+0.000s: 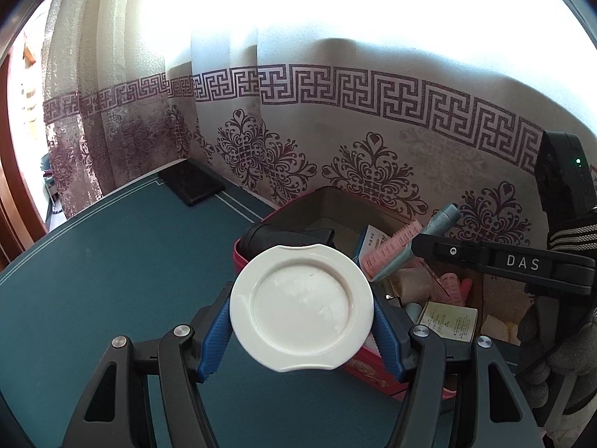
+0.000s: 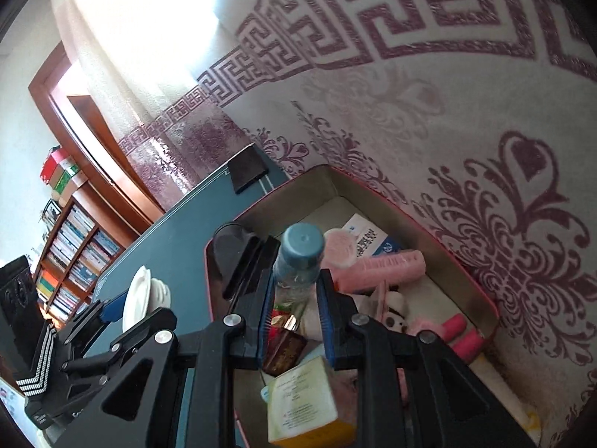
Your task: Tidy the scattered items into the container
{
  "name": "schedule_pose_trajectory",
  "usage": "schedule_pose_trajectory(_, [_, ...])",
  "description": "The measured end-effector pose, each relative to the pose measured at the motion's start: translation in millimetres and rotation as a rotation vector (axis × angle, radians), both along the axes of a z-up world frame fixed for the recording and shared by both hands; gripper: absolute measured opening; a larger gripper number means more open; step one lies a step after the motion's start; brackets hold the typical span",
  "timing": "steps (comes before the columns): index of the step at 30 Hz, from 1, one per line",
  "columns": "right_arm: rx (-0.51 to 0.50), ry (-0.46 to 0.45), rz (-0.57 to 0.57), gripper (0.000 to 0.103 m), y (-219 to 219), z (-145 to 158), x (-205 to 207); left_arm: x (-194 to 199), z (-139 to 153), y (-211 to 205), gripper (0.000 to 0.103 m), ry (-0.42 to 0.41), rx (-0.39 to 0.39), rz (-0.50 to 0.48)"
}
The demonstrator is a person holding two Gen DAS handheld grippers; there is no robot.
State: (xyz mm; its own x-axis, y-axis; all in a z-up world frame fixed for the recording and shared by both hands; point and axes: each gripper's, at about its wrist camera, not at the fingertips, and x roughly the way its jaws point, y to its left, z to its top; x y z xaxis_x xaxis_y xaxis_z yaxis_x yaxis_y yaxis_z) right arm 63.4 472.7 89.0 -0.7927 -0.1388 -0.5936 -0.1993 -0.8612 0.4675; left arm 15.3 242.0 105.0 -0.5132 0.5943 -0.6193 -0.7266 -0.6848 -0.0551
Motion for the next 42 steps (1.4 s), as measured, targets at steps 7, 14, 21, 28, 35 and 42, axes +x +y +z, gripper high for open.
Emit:
schedule_pose_trajectory(7, [0.012, -0.015, -0.04, 0.028, 10, -3, 8, 2, -2, 8, 0.068, -0.014, -0.002, -0.02])
schedule_pose_trajectory(14, [0.026, -0.017, -0.064, 0.028, 17, -1, 18, 4, -2, 14, 0.068, -0.02, -0.004, -0.039])
schedule_pose_trajectory(21, [0.108, -0.003, -0.096, 0.028, 14, 5, 31, 6, -4, 20, 0.068, -0.03, -0.009, -0.056])
schedule_pose_trajectory(28, [0.212, 0.028, -0.108, 0.042, 0, 15, 43, 10, -10, 35, 0.068, -0.044, -0.012, -0.089])
schedule_pose_trajectory(35, [0.23, 0.048, -0.137, 0.071, 0, 18, 54, 8, -18, 49, 0.068, -0.082, -0.002, -0.119])
schedule_pose_trajectory(42, [0.22, 0.044, -0.151, 0.079, 0, 16, 62, 4, -21, 55, 0.081, -0.111, 0.023, -0.114])
